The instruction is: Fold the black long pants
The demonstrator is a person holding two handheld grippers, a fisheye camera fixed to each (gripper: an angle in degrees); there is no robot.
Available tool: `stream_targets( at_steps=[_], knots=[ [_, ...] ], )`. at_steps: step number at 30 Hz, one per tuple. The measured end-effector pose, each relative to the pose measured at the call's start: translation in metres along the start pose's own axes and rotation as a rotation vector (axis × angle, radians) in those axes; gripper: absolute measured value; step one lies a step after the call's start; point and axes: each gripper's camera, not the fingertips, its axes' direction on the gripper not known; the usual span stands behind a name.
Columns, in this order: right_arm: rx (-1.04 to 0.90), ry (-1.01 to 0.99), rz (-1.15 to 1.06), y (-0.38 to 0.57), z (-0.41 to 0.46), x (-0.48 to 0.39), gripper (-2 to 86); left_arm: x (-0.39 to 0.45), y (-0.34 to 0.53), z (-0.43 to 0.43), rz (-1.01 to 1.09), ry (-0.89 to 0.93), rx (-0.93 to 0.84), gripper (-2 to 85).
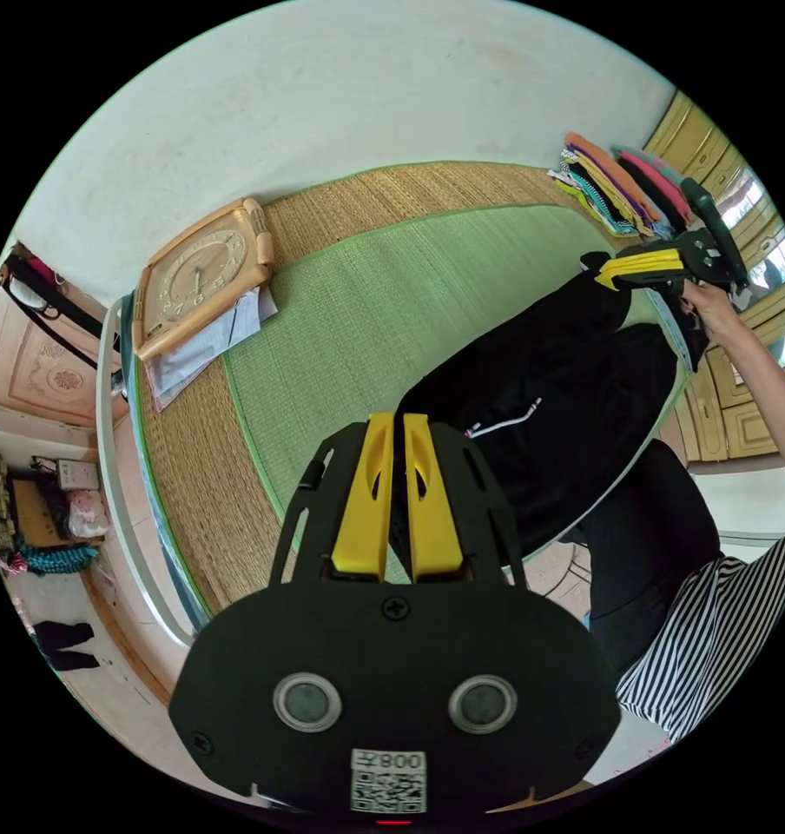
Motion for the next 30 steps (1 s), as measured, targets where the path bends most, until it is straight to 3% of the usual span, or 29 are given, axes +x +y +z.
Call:
stream_targets(
  at_steps=[16,30],
  knots=[
    [-0.003,-0.016,-0.048,0.123,-0.008,-0.095,0.8,0.059,0.093,0.039,-0.018,-0.018,-0.028,1.5],
    [-0.054,-0.066,-0.13,0.193,0.056,-0.208,0.9,0.107,0.142,0.112,-0.011,-0.023,-0.096,1.7]
  ],
)
